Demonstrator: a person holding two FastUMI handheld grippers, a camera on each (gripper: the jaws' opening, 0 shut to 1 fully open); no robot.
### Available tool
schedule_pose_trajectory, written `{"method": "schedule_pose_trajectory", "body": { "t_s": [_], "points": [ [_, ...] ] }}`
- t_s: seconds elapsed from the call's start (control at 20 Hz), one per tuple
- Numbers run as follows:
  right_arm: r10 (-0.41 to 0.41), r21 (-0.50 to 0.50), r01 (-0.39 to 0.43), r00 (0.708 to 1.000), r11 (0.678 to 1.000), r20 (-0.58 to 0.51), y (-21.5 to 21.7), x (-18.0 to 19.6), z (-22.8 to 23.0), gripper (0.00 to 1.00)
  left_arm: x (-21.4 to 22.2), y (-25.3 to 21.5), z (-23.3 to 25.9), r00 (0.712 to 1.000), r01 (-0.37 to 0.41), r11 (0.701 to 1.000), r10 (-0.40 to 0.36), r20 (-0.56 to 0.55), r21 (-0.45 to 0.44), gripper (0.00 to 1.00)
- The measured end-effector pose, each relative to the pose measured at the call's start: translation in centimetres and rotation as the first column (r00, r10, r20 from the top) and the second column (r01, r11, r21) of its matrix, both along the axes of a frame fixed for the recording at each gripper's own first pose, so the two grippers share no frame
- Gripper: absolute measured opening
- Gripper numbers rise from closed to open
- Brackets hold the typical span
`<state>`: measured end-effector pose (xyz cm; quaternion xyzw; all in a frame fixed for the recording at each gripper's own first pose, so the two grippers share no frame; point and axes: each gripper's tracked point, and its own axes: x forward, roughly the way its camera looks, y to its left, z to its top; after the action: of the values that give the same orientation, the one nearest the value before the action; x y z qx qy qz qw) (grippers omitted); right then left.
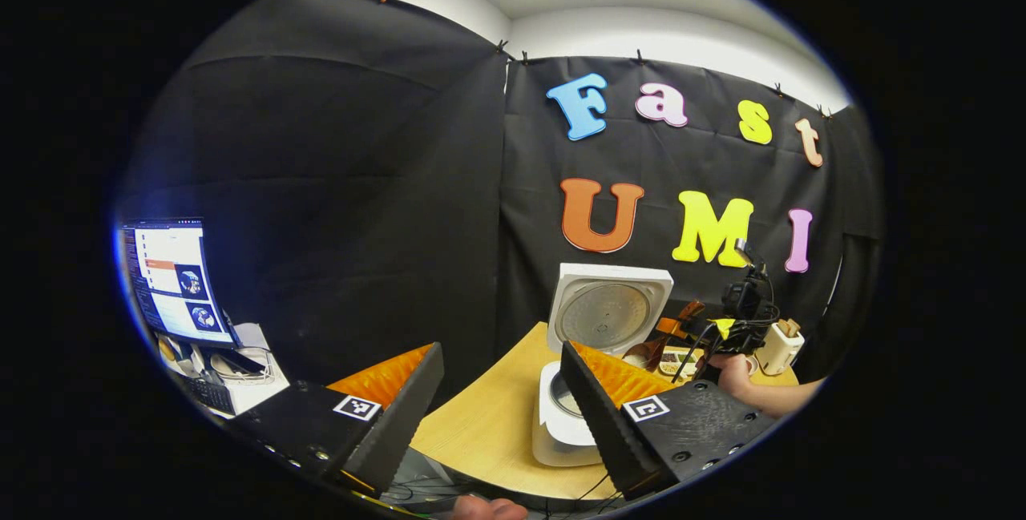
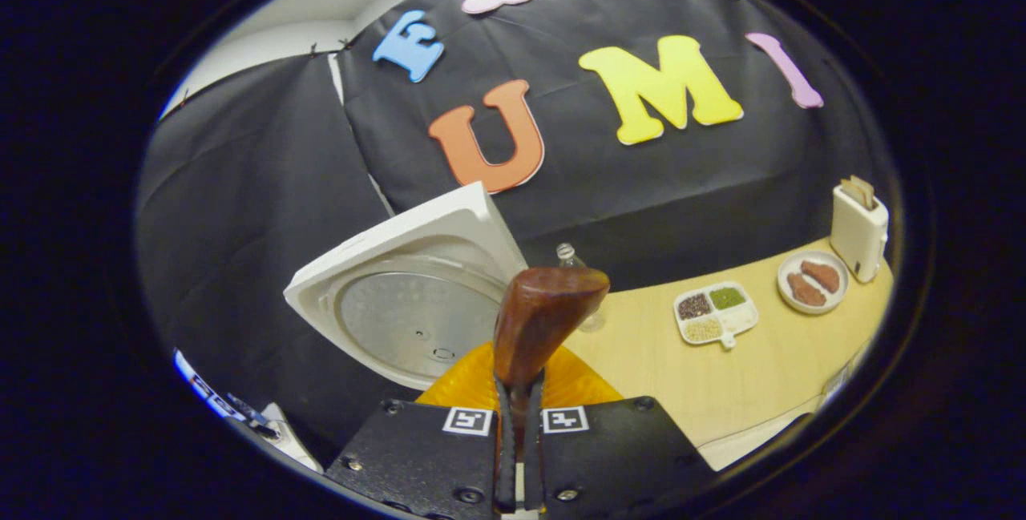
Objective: Close the left gripper, press the button to open the rice cooker; take a wooden spoon from the chopstick holder with the right hand, scoop a spoonful of rice and pour it into the rice cooker, then put the wooden spoon back into the chopstick holder.
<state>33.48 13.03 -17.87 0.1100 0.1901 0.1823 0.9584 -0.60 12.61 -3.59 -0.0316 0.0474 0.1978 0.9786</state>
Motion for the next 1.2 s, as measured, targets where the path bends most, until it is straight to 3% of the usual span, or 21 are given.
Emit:
{"method": "schedule_pose_trajectory", "body": {
  "t_s": [0.2,0.4,0.8,1.0,1.1,1.2],
  "points": [
    [0.046,-0.128,-0.033,0.994,0.991,0.101,1.2,-0.2,1.8,0.1,0.4,-0.1,0.1,1.0,0.024,1.0,-0.024,0.005,-0.003,0.95],
    [0.141,-0.272,-0.08,0.967,0.959,0.212,3.4,-1.1,3.6,0.1,0.4,-0.3,0.0,0.999,0.052,0.999,-0.052,0.007,-0.004,0.95],
    [0.366,-0.523,-0.14,0.858,0.841,0.359,8.4,-4.2,5.6,0.1,0.6,0.1,0.4,0.996,0.083,0.996,-0.083,0.028,-0.012,0.94],
    [0.429,-0.583,-0.14,0.814,0.8,0.393,9.7,-5.8,6.1,0.09,0.2,0.2,0.7,0.994,0.099,0.995,-0.099,0.036,-0.01,0.94],
    [0.44,-0.586,-0.143,0.801,0.798,0.405,10.1,-6.7,6.4,0.09,0.1,0.4,0.9,0.994,0.102,0.995,-0.101,0.041,-0.009,0.94],
    [0.426,-0.542,-0.169,0.815,0.823,0.393,10.2,-6.9,6.4,0.09,-0.1,0.5,1.0,0.994,0.105,0.994,-0.104,0.046,-0.011,0.94]
  ]
}}
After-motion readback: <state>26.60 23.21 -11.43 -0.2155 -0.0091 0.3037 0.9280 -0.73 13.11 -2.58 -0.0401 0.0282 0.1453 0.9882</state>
